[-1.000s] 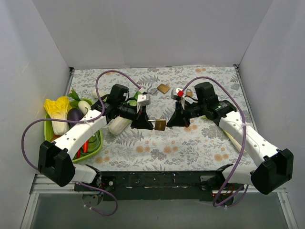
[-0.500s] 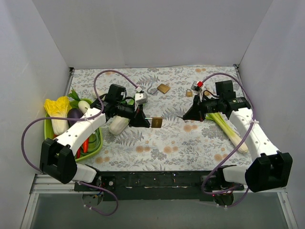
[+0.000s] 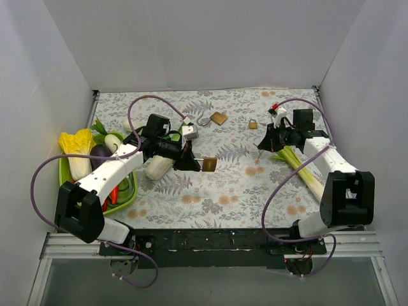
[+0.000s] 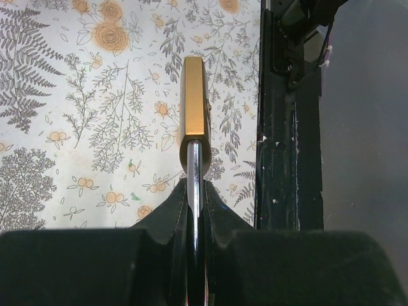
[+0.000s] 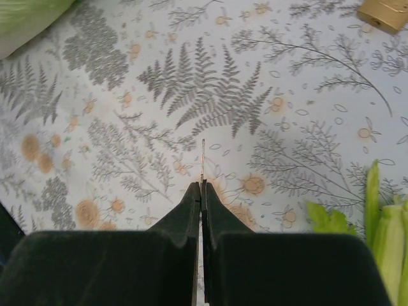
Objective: Lock with the key
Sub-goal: Place the key at the center of the board.
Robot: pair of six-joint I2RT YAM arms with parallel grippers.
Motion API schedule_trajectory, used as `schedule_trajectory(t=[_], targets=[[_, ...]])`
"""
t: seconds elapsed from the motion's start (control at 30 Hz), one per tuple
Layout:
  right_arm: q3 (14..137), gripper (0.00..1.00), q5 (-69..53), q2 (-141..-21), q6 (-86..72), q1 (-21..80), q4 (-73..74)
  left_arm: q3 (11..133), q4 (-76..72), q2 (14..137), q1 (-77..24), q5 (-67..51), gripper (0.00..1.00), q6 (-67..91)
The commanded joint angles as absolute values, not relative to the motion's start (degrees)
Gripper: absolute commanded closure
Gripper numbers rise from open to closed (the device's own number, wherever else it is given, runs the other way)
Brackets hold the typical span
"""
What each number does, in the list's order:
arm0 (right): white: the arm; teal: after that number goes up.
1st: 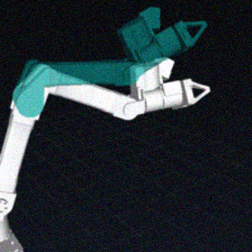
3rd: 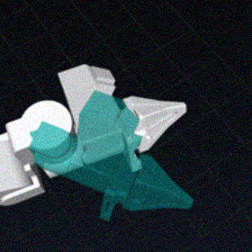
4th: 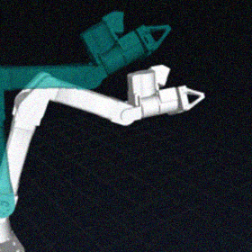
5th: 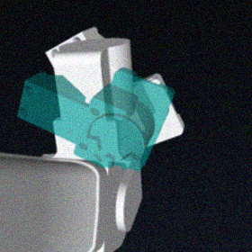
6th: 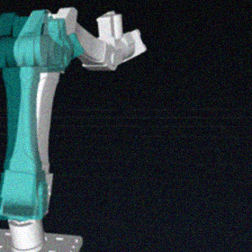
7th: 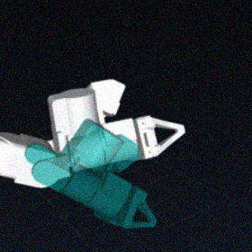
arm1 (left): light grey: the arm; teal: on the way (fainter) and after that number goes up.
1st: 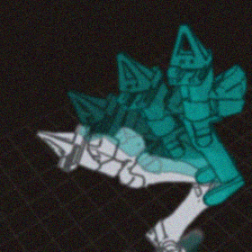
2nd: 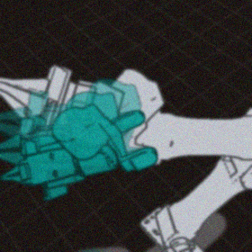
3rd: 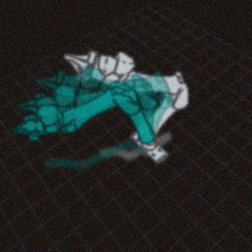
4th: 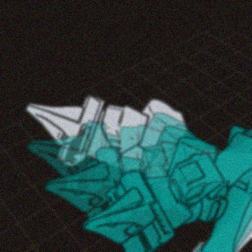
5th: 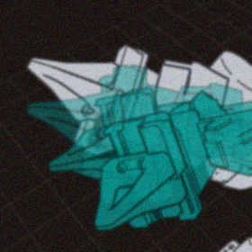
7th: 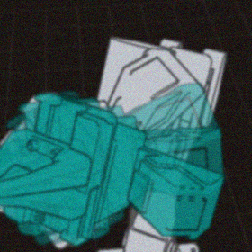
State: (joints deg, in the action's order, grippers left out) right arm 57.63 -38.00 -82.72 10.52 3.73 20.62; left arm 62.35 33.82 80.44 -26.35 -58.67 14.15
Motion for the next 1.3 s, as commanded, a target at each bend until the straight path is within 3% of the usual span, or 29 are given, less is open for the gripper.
schedule_trajectory(t=[0.0,0.37,1.0,1.13,1.17,1.27], targets=[[58.62,0.99,-31.29,-88.05,6.42,2.55,11.35,61.97,29.97,79.63,-26.10,-60.47,1.00,15.55],[61.52,0.99,-32.87,-100.98,7.12,1.93,7.56,61.09,27.52,80.86,-26.10,-60.47,1.00,17.66],[67.32,0.98,-28.13,-107.84,8.17,2.02,7.82,60.38,25.49,81.83,-26.10,-60.82,1.00,21.53],[69.08,0.77,-28.13,-107.76,8.87,1.93,9.13,60.47,25.31,82.44,-26.19,-60.38,1.00,23.73],[69.34,0.63,-28.30,-107.49,8.96,1.93,9.40,60.73,25.31,82.53,-26.19,-60.21,1.00,24.77],[71.01,0.44,-29.78,-105.21,10.89,2.02,11.33,61.43,25.31,83.05,-26.19,-59.24,1.00,27.32]])
